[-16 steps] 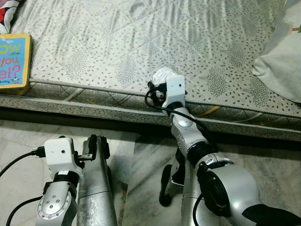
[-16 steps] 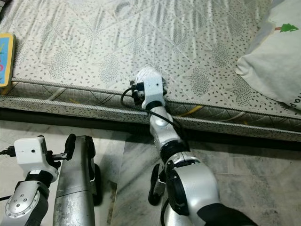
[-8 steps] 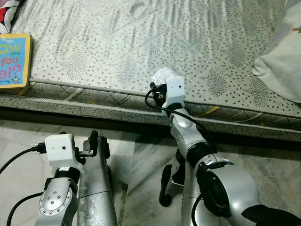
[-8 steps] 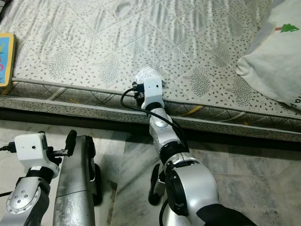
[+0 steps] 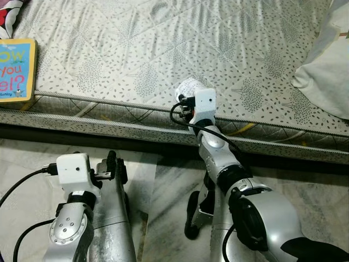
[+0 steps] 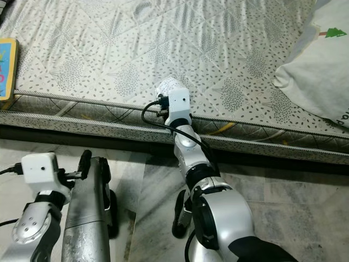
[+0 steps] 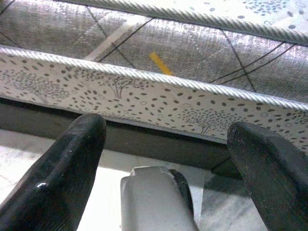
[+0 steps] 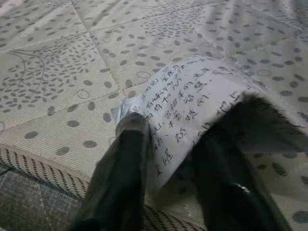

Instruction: Clean up the room

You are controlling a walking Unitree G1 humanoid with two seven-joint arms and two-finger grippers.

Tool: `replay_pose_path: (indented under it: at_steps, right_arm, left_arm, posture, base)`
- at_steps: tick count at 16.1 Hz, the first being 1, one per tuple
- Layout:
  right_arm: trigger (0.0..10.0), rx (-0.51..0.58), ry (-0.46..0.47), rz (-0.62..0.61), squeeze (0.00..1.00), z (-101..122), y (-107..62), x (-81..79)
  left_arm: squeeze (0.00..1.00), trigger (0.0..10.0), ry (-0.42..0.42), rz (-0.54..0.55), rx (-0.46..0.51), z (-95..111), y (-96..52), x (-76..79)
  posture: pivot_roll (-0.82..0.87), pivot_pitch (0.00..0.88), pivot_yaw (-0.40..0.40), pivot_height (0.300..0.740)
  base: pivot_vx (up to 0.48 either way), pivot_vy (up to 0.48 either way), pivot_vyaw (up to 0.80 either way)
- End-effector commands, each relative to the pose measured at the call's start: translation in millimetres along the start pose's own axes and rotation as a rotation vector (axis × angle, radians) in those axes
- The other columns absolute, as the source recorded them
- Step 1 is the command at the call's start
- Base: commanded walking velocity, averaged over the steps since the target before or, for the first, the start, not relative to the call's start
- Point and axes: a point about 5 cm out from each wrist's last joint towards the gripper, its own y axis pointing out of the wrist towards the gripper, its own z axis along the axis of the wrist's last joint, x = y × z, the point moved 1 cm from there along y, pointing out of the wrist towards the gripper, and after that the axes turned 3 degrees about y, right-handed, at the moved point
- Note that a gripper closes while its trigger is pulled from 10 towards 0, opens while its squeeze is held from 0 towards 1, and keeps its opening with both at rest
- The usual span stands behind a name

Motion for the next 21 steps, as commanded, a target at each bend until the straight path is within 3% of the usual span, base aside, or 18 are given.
replay_pose_path:
  at_steps: [1, 6, 11, 13, 18, 21]
  right_arm:
    - [0.0, -0.028, 0.006, -0.007, 0.00, -9.0, -4.1, 1.9]
    - [0.0, -0.017, 0.005, -0.019, 0.00, -3.4, -1.4, 7.0]
    - [0.0, 0.030, -0.011, -0.038, 0.00, 1.6, -3.6, 19.6]
    - [0.0, 0.054, -0.084, -0.003, 0.00, -9.8, -21.7, 40.9]
    - [0.0, 0.044, -0.126, 0.013, 0.00, -22.8, -62.0, 80.4]
    - [0.0, 0.065, -0.095, -0.030, 0.00, -21.5, -85.8, 84.3]
  left_arm:
    - [0.00, 10.0, 0.001, -0.005, -0.034, -9.0, -2.1, -0.1]
    - [0.00, 10.0, -0.007, -0.043, -0.002, -4.6, 15.1, 3.1]
    - [0.00, 10.0, -0.019, -0.103, 0.030, -2.6, 33.6, 16.4]
    - [0.00, 10.0, -0.028, -0.160, 0.036, -5.1, 47.5, 27.3]
    - [0.00, 10.0, -0.030, -0.206, 0.053, -4.0, 63.0, 35.4]
    - [0.00, 10.0, -0.003, -0.203, 0.071, -5.8, 69.0, 32.4]
  posture:
    - [0.29, 0.367, -0.075, 0.524]
    - [0.27, 0.295, -0.077, 0.524]
    - [0.19, 0.233, -0.047, 0.524]
    - [0.11, 0.199, -0.015, 0.524]
    - [0.02, 0.163, 0.026, 0.524]
    - [0.00, 0.143, 0.042, 0.524]
  base:
    - [0.000, 0.000, 0.00]
    - [0.000, 0.000, 0.00]
    - [0.000, 0.000, 0.00]
    - [0.000, 0.000, 0.00]
    - [0.000, 0.000, 0.00]
    - [0.000, 0.000, 0.00]
